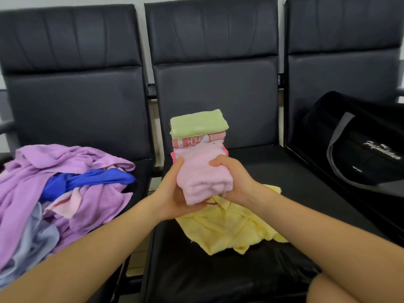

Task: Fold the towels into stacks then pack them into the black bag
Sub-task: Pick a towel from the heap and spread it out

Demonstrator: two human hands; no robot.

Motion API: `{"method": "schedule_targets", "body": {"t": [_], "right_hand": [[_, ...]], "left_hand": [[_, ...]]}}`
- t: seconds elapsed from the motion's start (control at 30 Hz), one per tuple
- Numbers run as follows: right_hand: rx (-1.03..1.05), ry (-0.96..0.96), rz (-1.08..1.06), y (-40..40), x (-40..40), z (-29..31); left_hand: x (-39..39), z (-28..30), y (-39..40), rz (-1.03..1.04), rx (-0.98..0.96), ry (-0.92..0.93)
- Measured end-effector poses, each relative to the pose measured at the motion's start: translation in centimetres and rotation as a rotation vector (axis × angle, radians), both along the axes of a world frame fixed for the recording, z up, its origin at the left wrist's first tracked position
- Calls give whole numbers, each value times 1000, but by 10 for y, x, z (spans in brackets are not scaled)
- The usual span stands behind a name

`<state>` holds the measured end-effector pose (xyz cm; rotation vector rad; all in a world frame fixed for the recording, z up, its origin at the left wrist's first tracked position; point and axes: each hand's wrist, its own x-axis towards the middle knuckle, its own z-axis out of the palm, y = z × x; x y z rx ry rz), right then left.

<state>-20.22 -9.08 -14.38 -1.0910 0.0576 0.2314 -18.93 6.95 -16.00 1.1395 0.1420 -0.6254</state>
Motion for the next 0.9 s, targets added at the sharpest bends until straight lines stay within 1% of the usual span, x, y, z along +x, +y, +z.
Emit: {"method": "schedule_targets", "body": {"t": [0.03,0.1,0.17,0.2,0.27,0.3,0.33,0.4,0.53,0.57,0.67,0.73,0.77,0.83,0.9], "right_hand": [[27,1,32,-3,1,-1],[66,-12,129,-4,-1,-1],[32,14,193,0,-6,-3],[25,32,199,4,-8,-5],[58,56,133,11,-9,-9],[106,69,97,15,-9,-11],[156,98,67,16,-7,-14],[257,149,42,17,-4,-16],[366,193,34,12,6,-11],[358,202,10,9,12,-11],[190,214,-107,-3,37,-8],[0,158,-230,-14,62,-1],[-104,73,-286,-19,76,5],[-338,-168,-371,-27,104,21],[-512,-358,-439,-28,131,42]], "left_hand": [[0,6,-1,19,-48,-41],[0,17,-7,135,-93,-112],[5,20,-10,264,-63,-120],[11,20,-9,328,-36,-134],[23,22,-9,521,53,-225],[26,25,-10,632,91,-284],[30,27,-12,697,117,-336],[33,29,-18,731,116,-402],[37,24,-32,633,-4,-477],[41,23,-34,603,-18,-507],[61,23,-29,575,6,-580],[82,26,-24,598,97,-620],[91,30,-22,610,151,-656],[109,38,-23,626,245,-761],[128,49,-23,637,308,-872]]}}
